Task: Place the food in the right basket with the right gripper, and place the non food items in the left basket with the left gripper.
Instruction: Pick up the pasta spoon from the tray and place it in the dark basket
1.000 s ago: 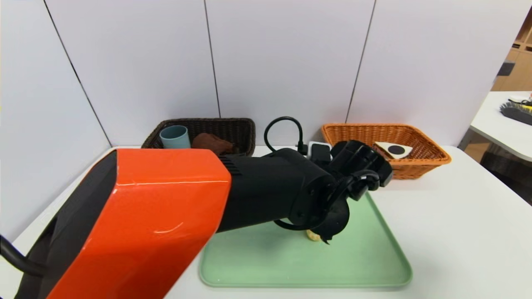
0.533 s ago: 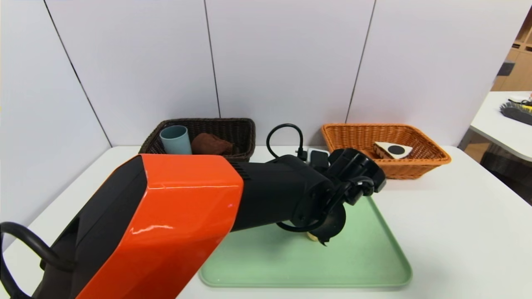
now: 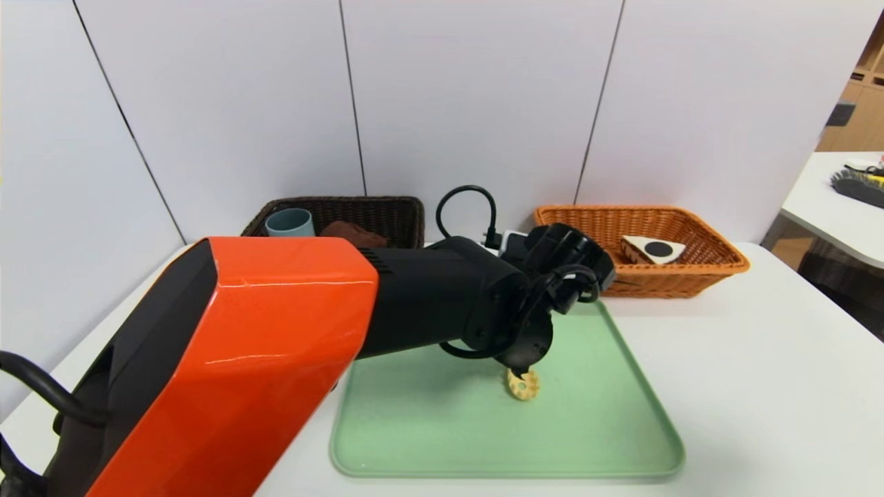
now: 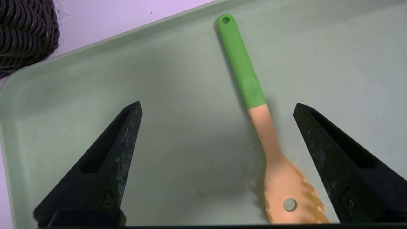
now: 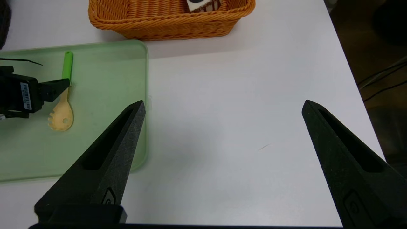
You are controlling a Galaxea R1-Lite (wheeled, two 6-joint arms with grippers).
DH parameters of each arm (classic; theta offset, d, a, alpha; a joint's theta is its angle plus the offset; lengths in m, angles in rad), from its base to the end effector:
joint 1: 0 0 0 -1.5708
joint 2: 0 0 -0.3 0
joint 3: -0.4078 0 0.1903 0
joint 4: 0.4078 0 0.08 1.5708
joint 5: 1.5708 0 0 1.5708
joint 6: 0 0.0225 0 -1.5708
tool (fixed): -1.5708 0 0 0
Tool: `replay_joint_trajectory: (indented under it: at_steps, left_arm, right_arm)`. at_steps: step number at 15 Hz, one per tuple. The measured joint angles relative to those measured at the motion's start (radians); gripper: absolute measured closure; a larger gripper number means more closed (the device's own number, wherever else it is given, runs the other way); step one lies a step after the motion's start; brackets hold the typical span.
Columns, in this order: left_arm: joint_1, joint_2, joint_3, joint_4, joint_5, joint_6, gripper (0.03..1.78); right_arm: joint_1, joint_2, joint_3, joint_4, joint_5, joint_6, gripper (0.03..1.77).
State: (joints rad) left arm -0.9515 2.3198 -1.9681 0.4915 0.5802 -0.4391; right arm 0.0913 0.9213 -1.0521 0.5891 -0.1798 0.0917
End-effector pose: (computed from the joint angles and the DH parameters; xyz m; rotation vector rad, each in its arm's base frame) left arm 0.2771 -0.3674 0.1566 0.1666 0.6631 -0.2046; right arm 0.0736 0.0027 0.2913 0.0281 0.4497 -0.1077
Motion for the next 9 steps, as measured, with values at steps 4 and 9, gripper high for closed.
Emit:
replay_joint_trajectory:
  at_steps: [4, 9]
  left_arm:
    - [-0.004, -0.011, 0.000, -0.040, -0.001, -0.016, 0.12]
    - [-0.031, -0.011, 0.000, -0.013, 0.004, -0.160, 0.12]
  right_arm:
    - [-0.001, -0.007, 0.015, 0.000, -0.001, 0.000, 0.10]
    - [-0.005, -0.013, 0.028, 0.000, 0.003, 0.000, 0.10]
